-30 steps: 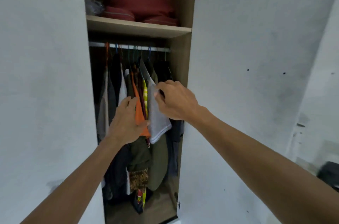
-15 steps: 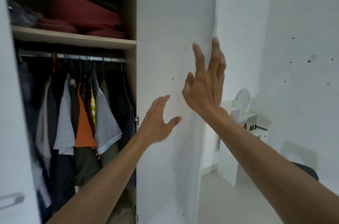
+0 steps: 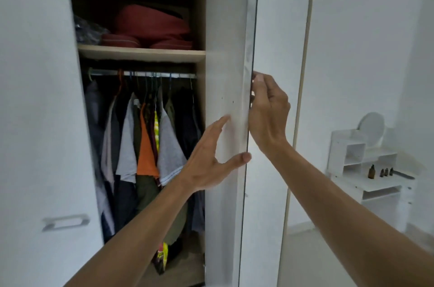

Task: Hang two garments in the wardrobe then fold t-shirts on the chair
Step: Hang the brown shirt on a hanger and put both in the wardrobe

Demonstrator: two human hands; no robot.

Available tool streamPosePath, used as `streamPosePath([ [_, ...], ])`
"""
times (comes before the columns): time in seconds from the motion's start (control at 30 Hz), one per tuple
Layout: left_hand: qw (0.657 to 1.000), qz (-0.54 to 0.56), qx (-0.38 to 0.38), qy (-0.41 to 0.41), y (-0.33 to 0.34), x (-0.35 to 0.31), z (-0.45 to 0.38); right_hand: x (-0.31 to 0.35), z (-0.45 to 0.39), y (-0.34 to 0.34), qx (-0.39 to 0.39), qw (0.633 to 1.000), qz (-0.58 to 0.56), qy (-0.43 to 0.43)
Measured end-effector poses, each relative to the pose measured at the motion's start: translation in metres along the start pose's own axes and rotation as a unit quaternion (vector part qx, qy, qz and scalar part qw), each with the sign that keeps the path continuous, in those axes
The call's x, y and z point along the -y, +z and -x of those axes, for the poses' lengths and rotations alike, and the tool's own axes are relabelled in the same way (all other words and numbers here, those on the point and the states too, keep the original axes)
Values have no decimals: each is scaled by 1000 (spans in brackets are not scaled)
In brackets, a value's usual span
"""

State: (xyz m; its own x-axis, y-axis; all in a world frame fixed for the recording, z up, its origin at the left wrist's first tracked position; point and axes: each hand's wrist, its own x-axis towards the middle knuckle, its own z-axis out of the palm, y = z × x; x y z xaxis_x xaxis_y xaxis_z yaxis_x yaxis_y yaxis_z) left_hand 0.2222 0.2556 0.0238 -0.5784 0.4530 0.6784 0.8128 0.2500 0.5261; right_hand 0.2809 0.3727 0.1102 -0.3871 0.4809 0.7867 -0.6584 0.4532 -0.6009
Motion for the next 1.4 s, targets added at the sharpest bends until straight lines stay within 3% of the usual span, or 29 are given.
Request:
streamPosePath([
  [0.23,993,-8,-119,23,-72,23,18,3,12,81,143,983,-104,-38],
  [0.37,981,-65,-181,31,-126,58,36,-23,14,149,191,968,46,-157],
  [0.6,961,-149,-232,-10,-201,131,43,-58,24,246,269,925,185,-193],
  [0.73,965,-159,-204,-42,-242,175,21,-81,12,294,280,891,275,-228],
  [0.9,957,-226,-161,-86,-264,215,0,-105,-3,328,318,860,343,-206],
  [1.03,903,-387,-159,-96,-273,234,-18,-113,-12,339,332,850,364,-185],
  [1.13,863,-480,-112,-110,-282,245,-34,-124,-20,348,336,847,373,-176],
  [1.4,856,-482,-52,-183,-292,265,-58,-154,-34,369,338,836,389,-185],
])
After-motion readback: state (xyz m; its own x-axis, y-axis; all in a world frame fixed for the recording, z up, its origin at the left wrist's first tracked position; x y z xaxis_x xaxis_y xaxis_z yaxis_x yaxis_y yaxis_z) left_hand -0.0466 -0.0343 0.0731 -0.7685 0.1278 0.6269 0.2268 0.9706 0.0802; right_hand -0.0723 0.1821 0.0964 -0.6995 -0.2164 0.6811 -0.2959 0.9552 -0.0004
